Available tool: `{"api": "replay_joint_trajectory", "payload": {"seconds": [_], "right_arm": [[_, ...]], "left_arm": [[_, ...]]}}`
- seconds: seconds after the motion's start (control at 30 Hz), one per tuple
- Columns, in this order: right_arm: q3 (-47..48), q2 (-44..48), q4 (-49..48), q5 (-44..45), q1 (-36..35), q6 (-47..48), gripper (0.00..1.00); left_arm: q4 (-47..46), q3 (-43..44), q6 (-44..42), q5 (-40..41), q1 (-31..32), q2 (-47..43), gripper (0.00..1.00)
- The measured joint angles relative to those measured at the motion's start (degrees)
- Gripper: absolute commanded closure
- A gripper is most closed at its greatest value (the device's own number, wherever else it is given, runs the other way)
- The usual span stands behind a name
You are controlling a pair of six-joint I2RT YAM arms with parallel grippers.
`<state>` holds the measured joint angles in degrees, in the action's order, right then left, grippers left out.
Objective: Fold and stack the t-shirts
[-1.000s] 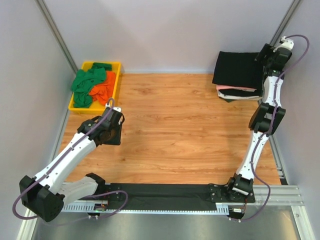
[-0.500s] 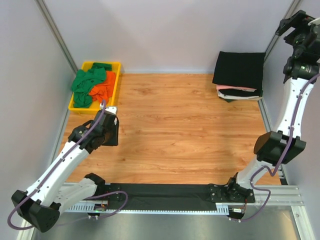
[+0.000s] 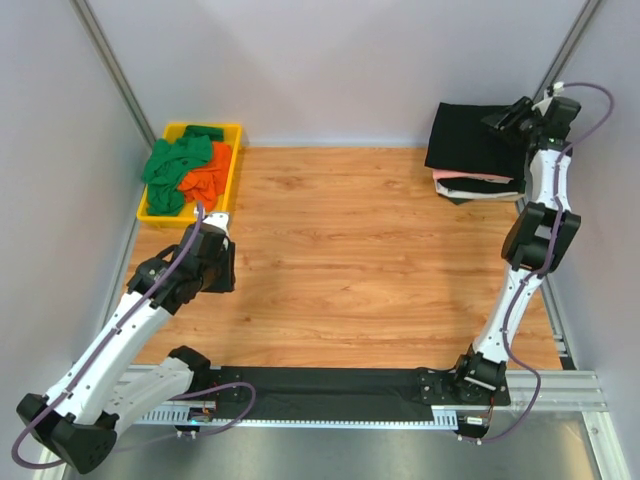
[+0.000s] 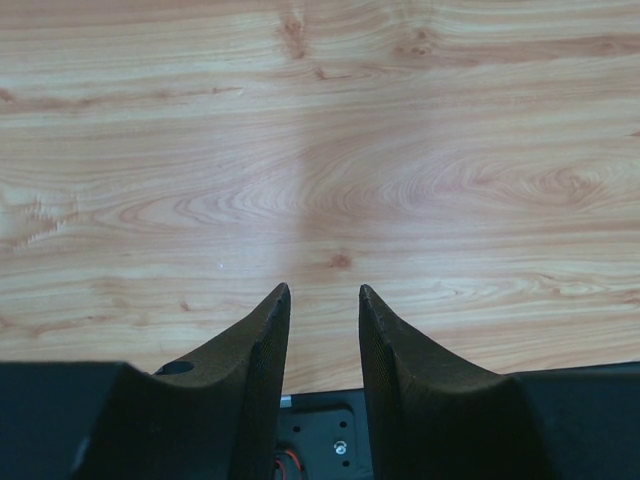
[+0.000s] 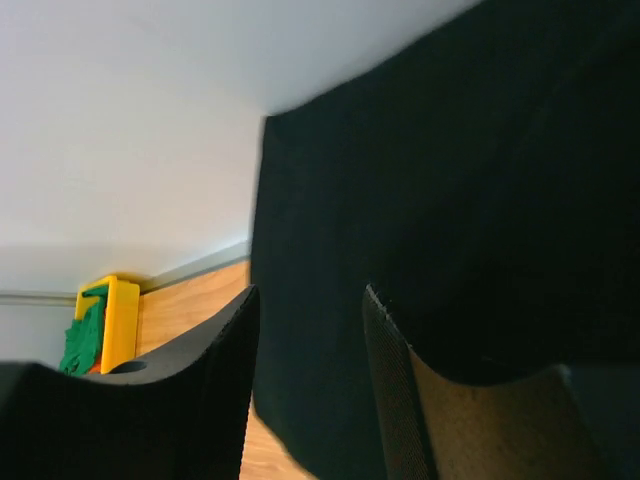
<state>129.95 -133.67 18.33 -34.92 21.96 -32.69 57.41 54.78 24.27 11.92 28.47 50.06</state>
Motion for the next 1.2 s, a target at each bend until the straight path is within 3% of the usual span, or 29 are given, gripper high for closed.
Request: {"api": "replay_joint_trajectory", "payload": {"seconds": [0.1,0.23,0.5,0.57,0.73,0.97,1.2], "right_arm": [[5.7,-8.5,-1.8,-0.9,0.1,-2.8,0.52],[9.1,-15.4,-11.3,-2.4,0.8,-8.4,0.52],[9.6,-20.5,-24.1,-3.2,2.8,-13.9,0.49],[9.6,-20.6,-25.1,-3.8,2.9,-14.7,0.46],[7.2,-19.1,-27.9,-6.3,2.9,-17.7,0.27],[3.1,-8.7,-28.4,-9.4,2.9,-25.6,0.19],[-13.2,22.2,-36.9,-9.7,4.3,-35.3,0.18]], "left_arm": [[0.0,0.0,0.0,0.0,0.0,0.0,0.59],[0.0,0.0,0.0,0.2,0.0,0.8,0.59],[0.0,0.0,0.1,0.5,0.0,3.2,0.59],[0.0,0.0,0.0,0.5,0.0,3.3,0.59],[0.0,0.0,0.0,0.5,0.0,2.7,0.59],[0.0,0.0,0.0,0.2,0.0,0.0,0.59],[-0.3,0.0,-0.2,-0.7,0.0,-4.0,0.59]]}}
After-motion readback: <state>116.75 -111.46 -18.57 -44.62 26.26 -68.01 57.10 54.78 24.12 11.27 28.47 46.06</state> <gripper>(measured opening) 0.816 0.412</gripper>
